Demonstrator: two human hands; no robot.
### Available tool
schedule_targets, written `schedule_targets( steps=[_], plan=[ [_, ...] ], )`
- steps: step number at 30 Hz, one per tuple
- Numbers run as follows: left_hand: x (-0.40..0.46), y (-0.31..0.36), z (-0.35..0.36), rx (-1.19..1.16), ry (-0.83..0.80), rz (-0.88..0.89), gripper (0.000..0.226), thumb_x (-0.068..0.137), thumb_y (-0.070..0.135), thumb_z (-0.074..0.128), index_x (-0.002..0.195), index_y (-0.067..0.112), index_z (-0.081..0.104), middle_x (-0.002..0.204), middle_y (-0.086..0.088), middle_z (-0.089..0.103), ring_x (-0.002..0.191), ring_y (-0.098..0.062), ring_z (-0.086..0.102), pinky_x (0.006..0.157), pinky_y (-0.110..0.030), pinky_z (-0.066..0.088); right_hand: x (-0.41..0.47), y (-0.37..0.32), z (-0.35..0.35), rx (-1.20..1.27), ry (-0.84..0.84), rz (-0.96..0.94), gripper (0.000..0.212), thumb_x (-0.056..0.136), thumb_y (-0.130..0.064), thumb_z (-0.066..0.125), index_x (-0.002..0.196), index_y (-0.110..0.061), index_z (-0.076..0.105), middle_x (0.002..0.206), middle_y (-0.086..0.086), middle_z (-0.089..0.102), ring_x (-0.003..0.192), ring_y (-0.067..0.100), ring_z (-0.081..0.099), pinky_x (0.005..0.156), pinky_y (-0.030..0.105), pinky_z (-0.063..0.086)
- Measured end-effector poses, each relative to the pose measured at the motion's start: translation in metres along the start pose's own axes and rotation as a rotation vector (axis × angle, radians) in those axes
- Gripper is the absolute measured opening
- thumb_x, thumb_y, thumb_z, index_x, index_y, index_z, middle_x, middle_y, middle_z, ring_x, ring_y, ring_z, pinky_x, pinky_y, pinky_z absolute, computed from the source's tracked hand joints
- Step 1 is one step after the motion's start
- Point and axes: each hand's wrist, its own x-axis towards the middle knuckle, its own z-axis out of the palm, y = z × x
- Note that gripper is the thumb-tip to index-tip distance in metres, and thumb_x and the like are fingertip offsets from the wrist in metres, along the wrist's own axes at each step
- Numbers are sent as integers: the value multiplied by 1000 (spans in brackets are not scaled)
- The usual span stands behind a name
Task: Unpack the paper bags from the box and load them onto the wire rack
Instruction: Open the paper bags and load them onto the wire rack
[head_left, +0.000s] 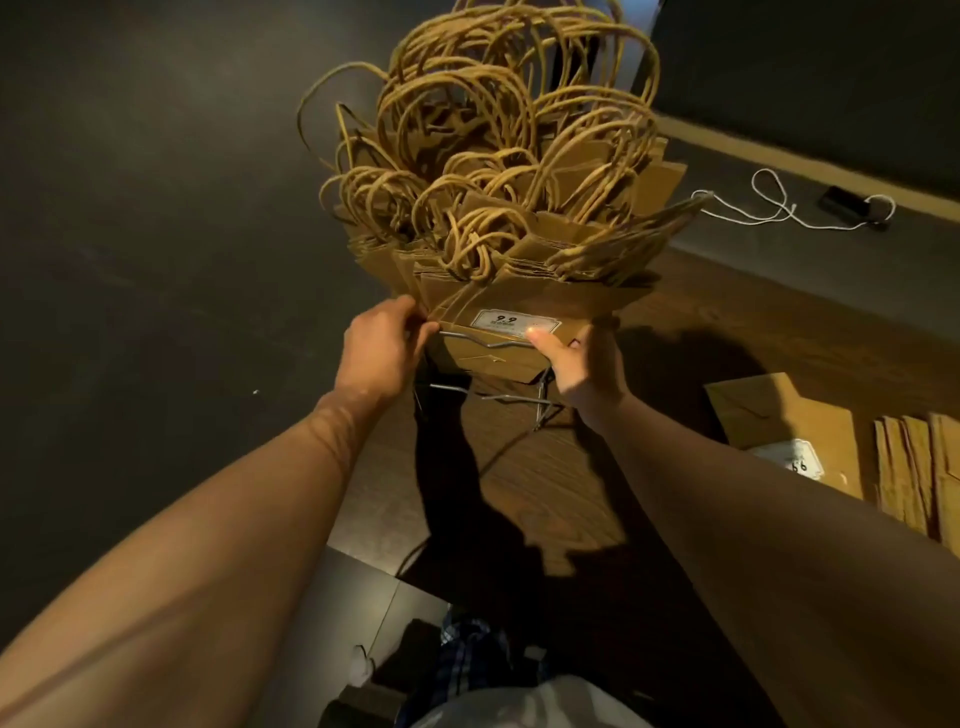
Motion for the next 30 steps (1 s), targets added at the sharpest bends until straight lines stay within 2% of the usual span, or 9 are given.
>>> schedule_targets(
  steps=[5, 10, 12, 17, 21, 24, 26, 27, 30],
  plan=[
    [10, -1, -1, 18, -74, -74, 16, 98, 26, 60, 99, 13, 69, 92, -7, 70, 86, -24, 64, 79, -35, 51, 3, 1, -5, 24, -120, 0, 48, 87, -31, 71, 132, -24, 54, 125, -10, 60, 116, 14, 57, 98, 31, 43],
    [22, -9, -10, -218, -290, -328, 17, 100, 29, 58, 98, 20, 72, 91, 1, 67, 88, -19, 61, 82, -32, 49, 3, 1, -3, 111, -145, 114, 30, 82, -33, 68, 109, -21, 65, 112, -7, 66, 105, 17, 63, 97, 44, 50],
    [24, -14, -12, -197, -287, -277, 15, 99, 25, 60, 94, 19, 72, 94, -3, 70, 93, -23, 66, 88, -41, 56, -1, 1, -2, 104, -80, 75, 40, 76, -44, 65, 111, -24, 66, 112, -7, 67, 105, 17, 63, 96, 48, 51],
    [10, -19, -5, -153, -199, -77, 11, 100, 24, 56, 95, 20, 64, 92, -6, 70, 88, -27, 68, 83, -51, 56, -5, 6, -1, 74, -19, 45, 25, 76, -64, 59, 95, -47, 65, 103, -7, 71, 95, 19, 68, 86, 53, 55],
    [10, -17, -2, -181, -234, -99, 11, 104, 25, 48, 99, 19, 56, 95, -9, 65, 90, -27, 62, 82, -44, 51, -4, 4, -2, 59, 18, 25, 34, 82, -55, 57, 103, -29, 66, 95, 1, 72, 87, 20, 69, 74, 42, 57],
    [15, -14, 0, -234, -249, -154, 12, 105, 27, 45, 97, 22, 53, 95, -8, 62, 89, -28, 61, 81, -45, 52, -9, 0, -1, 56, 55, 0, 6, 90, -45, 58, 87, -50, 60, 89, 0, 70, 80, 19, 68, 65, 41, 54],
    [17, -15, 1, -254, -253, -173, 12, 104, 28, 47, 97, 22, 54, 95, -7, 63, 92, -31, 62, 83, -47, 53, -11, 1, 0, 47, 58, 16, 16, 90, -46, 57, 78, -57, 55, 88, -1, 69, 83, 19, 67, 71, 46, 56],
    [18, -16, 2, -235, -273, -177, 11, 104, 27, 48, 99, 21, 56, 96, -6, 63, 93, -32, 63, 84, -46, 54, -11, 2, -1, 40, 43, 30, 7, 87, -51, 55, 81, -53, 57, 88, -1, 68, 83, 20, 67, 73, 49, 55],
    [21, -24, 5, -68, -324, -170, 12, 103, 23, 50, 106, 16, 60, 100, -8, 66, 97, -33, 62, 85, -32, 46, -6, 4, -6, -76, -40, 62, 29, 87, -51, 57, 102, -27, 63, 94, 2, 69, 85, 21, 66, 79, 48, 54]
  ],
)
